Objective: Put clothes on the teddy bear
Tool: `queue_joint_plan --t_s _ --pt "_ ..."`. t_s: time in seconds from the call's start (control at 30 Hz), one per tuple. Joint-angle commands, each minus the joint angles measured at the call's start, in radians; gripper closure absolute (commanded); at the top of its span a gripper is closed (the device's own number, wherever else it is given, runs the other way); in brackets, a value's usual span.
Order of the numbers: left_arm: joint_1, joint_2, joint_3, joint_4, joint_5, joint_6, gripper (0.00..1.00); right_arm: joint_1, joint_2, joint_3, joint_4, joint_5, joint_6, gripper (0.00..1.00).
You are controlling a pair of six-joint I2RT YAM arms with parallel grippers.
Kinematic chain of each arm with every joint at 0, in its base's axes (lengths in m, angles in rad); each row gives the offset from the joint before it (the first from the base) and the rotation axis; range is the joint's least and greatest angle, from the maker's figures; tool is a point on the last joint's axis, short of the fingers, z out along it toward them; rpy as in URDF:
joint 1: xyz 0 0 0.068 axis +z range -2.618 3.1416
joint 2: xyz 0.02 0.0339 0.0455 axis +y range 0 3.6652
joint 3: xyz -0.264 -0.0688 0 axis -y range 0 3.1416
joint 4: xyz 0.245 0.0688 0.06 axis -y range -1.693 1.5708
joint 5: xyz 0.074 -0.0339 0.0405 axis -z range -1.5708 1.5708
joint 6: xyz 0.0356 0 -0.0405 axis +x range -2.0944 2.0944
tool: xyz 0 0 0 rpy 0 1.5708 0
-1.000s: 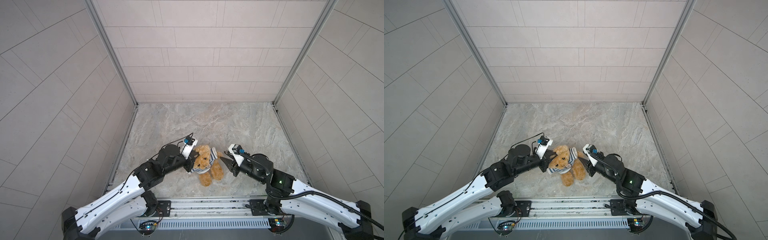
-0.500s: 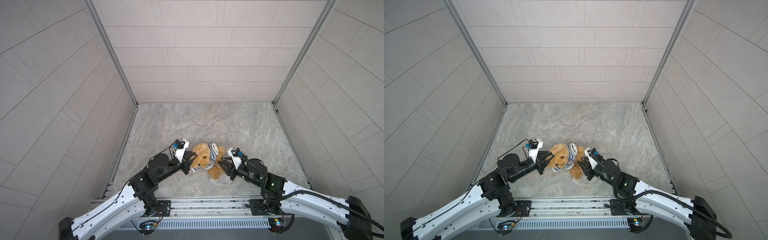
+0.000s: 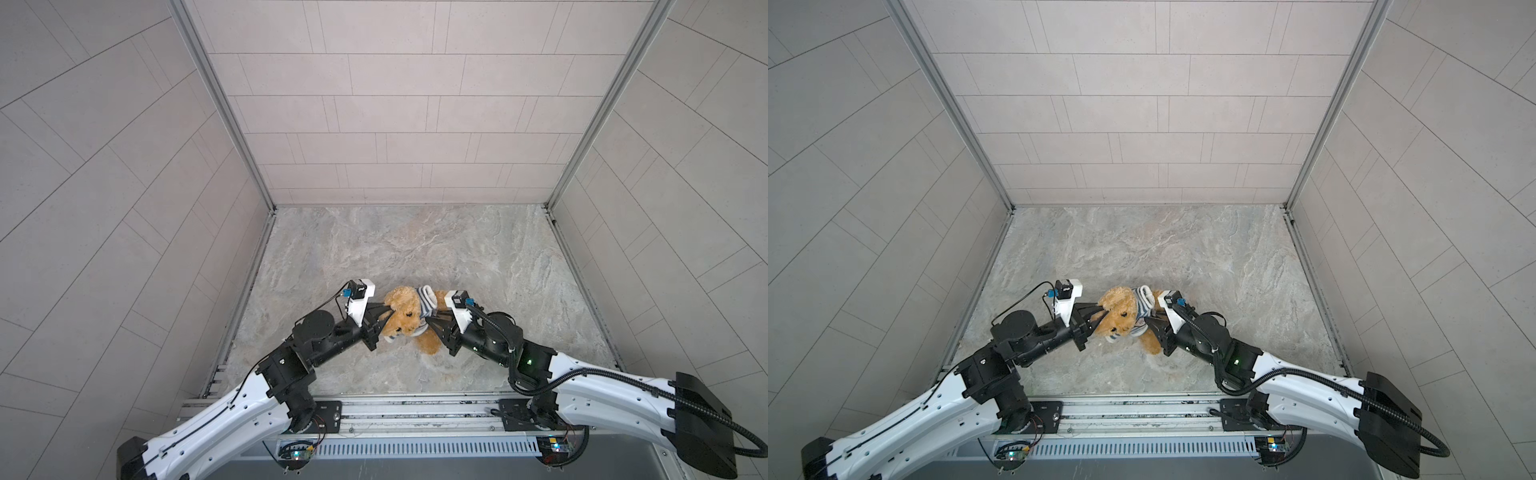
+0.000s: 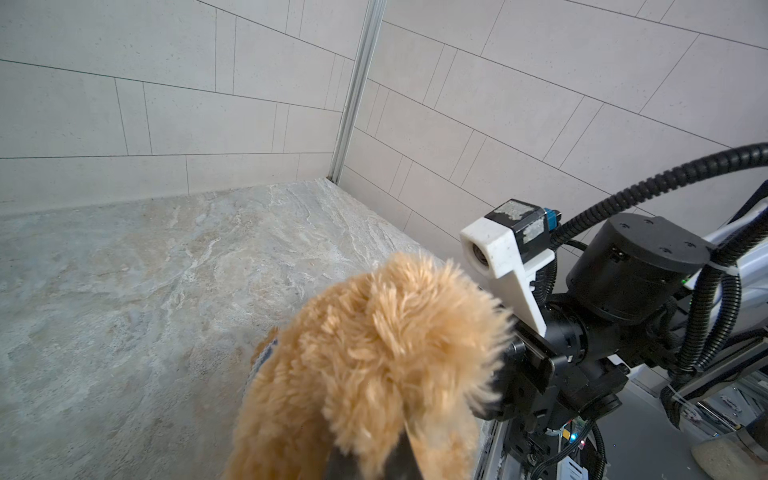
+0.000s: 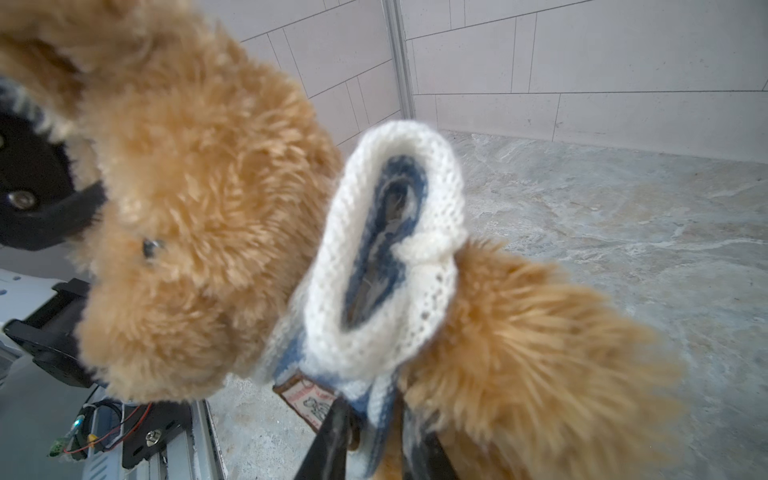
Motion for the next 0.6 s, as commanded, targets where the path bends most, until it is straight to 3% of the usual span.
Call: queue_joint_plan --t_s 0.0,0.4,0.57 --pt "0.002 -0.017 -0.001 0.076 0.027 -0.007 1.0 0.0 -0.018 0.034 0.025 0.041 -0.021 0.79" --pt "-0.001 -0.021 -0.004 0.073 0.039 -0.009 1.0 -0.033 0.02 0.07 0.042 0.074 -0.054 0.76" --pt "-0.003 -0.026 -0.012 0.079 0.043 -0.011 1.0 -0.052 0.053 0.08 0.063 0.057 -0.051 0.84"
